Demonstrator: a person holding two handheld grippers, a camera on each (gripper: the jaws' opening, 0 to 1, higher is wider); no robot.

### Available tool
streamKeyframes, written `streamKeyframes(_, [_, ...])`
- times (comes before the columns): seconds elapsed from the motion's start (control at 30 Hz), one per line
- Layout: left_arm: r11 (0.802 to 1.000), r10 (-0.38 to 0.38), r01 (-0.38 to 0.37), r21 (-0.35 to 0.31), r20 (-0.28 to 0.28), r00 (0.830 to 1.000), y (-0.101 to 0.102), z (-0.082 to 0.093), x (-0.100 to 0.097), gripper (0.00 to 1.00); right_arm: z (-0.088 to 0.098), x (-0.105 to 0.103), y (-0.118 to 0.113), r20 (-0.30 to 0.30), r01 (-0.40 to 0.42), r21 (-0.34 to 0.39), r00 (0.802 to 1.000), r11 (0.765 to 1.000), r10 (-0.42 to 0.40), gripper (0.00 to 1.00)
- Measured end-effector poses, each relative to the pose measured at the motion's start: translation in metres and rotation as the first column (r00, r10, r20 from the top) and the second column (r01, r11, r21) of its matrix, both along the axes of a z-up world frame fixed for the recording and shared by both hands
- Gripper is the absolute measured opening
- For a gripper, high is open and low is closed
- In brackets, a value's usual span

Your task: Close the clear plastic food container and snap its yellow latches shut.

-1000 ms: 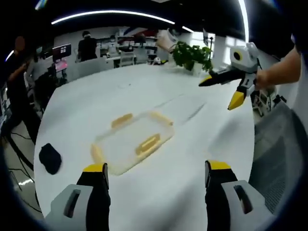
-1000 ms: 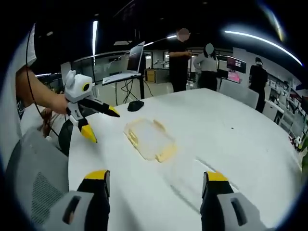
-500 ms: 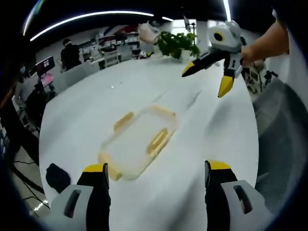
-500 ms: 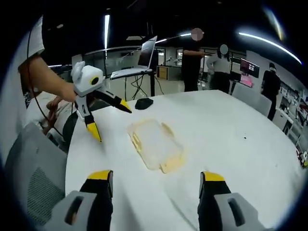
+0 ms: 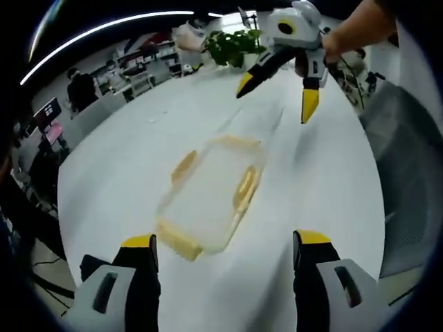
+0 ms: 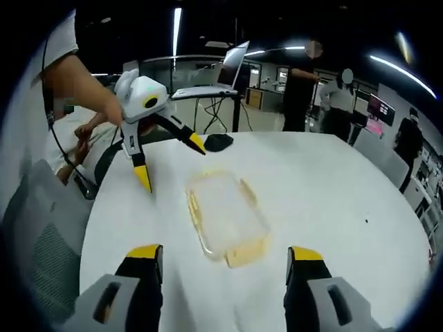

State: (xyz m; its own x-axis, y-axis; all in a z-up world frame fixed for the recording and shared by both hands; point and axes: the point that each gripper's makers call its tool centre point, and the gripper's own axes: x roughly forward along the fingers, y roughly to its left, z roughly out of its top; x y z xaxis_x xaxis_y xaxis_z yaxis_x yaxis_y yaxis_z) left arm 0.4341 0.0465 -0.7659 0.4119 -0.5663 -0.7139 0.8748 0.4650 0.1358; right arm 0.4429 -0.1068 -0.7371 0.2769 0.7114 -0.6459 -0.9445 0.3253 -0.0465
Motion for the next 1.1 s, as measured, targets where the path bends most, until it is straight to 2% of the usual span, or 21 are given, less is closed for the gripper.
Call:
streamKeyframes(0.2, [0.998, -0.042, 0.042, 0.041, -0.002, 0.999, 0.006, -0.006, 0.007, 0.77, -0.009, 0.003, 0.007, 0.004, -0.064, -0.048, 0.998, 0.997, 0.064, 0.72])
streamKeyframes(0.3, [0.995, -0.073, 0.073, 0.063, -0.007, 0.997, 0.007, -0.010, 0.010, 0.77, -0.017, 0.006, 0.008, 0.037, -0.122, -0.120, 0.991, 0.985, 0.127, 0.72])
streamKeyframes(0.53, [0.986, -0.125, 0.125, 0.112, -0.011, 0.992, 0.014, -0.016, 0.019, 0.75, -0.025, 0.011, 0.013, 0.038, -0.180, -0.173, 0.981, 0.968, 0.189, 0.70])
streamKeyframes(0.67, [0.976, -0.164, 0.165, 0.142, -0.022, 0.986, 0.016, -0.019, 0.024, 0.75, -0.032, 0.014, 0.012, 0.020, -0.205, -0.207, 0.977, 0.957, 0.213, 0.70])
streamKeyframes(0.87, [0.972, -0.172, 0.178, 0.153, -0.048, 0.984, 0.021, -0.022, 0.033, 0.75, -0.041, 0.024, 0.008, -0.004, -0.199, -0.253, 0.979, 0.947, 0.204, 0.70])
streamKeyframes(0.93, [0.965, -0.190, 0.199, 0.170, -0.070, 0.979, 0.024, -0.025, 0.033, 0.73, -0.043, 0.024, 0.008, -0.011, -0.212, -0.265, 0.976, 0.941, 0.217, 0.69])
streamKeyframes(1.1, [0.948, -0.231, 0.240, 0.210, -0.068, 0.971, 0.026, -0.028, 0.040, 0.74, -0.050, 0.025, 0.008, -0.037, -0.241, -0.287, 0.970, 0.927, 0.241, 0.67])
